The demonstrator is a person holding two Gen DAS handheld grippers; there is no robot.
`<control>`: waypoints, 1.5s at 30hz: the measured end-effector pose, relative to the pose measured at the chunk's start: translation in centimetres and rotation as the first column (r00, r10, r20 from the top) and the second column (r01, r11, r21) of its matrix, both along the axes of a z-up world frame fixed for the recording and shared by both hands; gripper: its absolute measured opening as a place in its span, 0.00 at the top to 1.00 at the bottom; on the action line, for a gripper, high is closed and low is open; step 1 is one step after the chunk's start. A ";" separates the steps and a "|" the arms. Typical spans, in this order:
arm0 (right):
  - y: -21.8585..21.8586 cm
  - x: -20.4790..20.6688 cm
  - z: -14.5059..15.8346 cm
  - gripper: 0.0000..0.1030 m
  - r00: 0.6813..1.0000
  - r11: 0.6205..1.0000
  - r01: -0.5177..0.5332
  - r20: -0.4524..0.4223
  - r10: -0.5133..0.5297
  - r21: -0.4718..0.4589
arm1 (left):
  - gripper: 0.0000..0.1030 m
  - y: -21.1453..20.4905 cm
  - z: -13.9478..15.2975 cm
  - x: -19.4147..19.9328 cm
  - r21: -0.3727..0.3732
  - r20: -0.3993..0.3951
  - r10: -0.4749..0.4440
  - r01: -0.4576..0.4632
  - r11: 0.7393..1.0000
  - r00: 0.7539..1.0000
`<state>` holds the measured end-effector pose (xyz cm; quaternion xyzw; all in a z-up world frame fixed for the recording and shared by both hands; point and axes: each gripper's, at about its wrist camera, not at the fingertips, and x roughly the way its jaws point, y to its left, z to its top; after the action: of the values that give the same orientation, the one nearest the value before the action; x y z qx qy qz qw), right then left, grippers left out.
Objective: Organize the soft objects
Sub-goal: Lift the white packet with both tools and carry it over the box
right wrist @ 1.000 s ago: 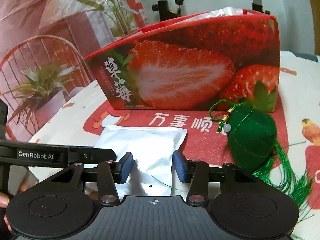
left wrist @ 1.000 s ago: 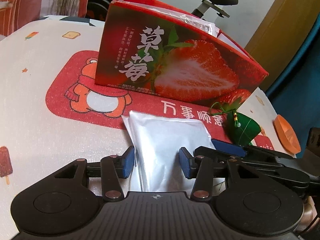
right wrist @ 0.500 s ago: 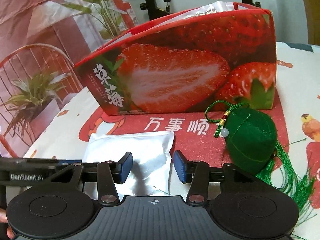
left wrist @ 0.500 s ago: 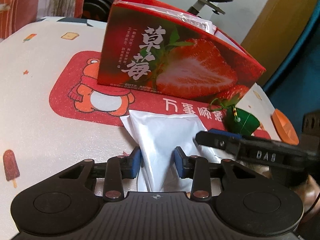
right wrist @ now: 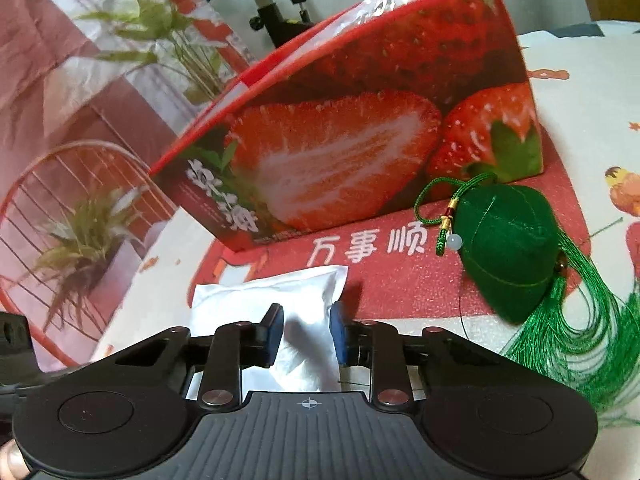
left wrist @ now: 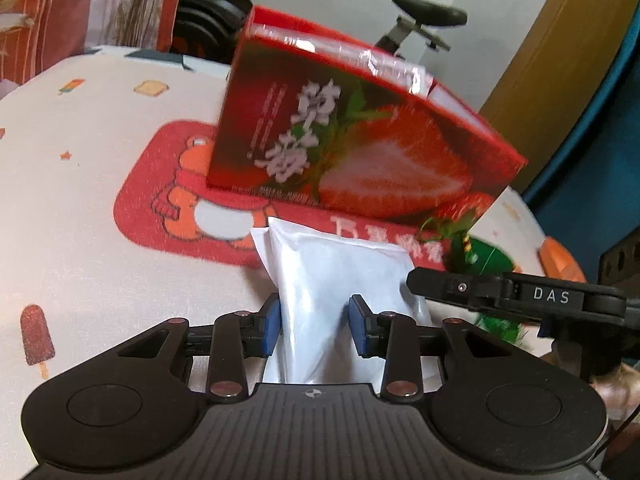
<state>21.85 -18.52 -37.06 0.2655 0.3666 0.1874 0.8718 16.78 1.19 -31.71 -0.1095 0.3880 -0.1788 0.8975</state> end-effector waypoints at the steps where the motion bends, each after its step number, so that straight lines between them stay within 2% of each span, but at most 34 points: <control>1: -0.1 -0.2 0.3 0.76 1.000 1.000 0.007 0.005 -0.007 0.013 | 0.63 0.1 0.5 -0.2 -0.008 0.019 -0.001 0.001 1.000 1.000; 8: 0.0 -1.0 4.5 0.77 0.992 1.000 0.013 0.123 -0.013 -0.001 | 0.63 0.4 4.1 -0.8 -0.036 0.148 -0.008 0.014 0.999 0.989; 15: -0.3 -0.2 10.5 0.77 0.964 0.999 0.016 0.267 -0.007 -0.030 | 0.63 -0.3 9.1 0.7 -0.035 0.269 -0.036 0.047 0.998 0.962; 21: -0.8 2.3 14.6 0.77 0.942 0.997 0.008 0.336 0.016 -0.071 | 0.63 -1.1 12.2 3.3 -0.026 0.307 -0.066 0.078 0.997 0.949; 27: -1.3 6.2 17.2 0.77 0.927 0.993 0.030 0.374 0.016 -0.115 | 0.63 -2.2 13.8 8.2 0.013 0.336 -0.112 0.114 0.993 0.935; 31: -2.3 9.7 17.4 0.77 0.924 0.988 0.057 0.382 0.001 -0.141 | 0.63 -2.8 13.1 12.6 0.002 0.296 -0.124 0.129 0.992 0.947; 35: -3.3 13.3 16.5 0.76 0.938 0.985 0.060 0.345 -0.002 -0.159 | 0.62 -4.3 12.3 14.8 0.084 0.287 -0.165 0.147 0.986 0.944; 40: -3.8 16.2 14.6 0.75 0.952 0.977 0.055 0.305 0.011 -0.205 | 0.61 -4.8 10.2 17.2 0.098 0.219 -0.184 0.166 0.981 0.958; 45: -4.4 17.4 12.3 0.75 0.967 0.976 0.060 0.256 -0.005 -0.209 | 0.61 -5.5 8.5 18.6 0.156 0.171 -0.228 0.202 0.967 0.958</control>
<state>39.27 -22.91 -24.75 0.1495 0.2658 0.1649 0.9380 35.42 -4.26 -23.19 0.0124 0.3225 -0.2580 0.9107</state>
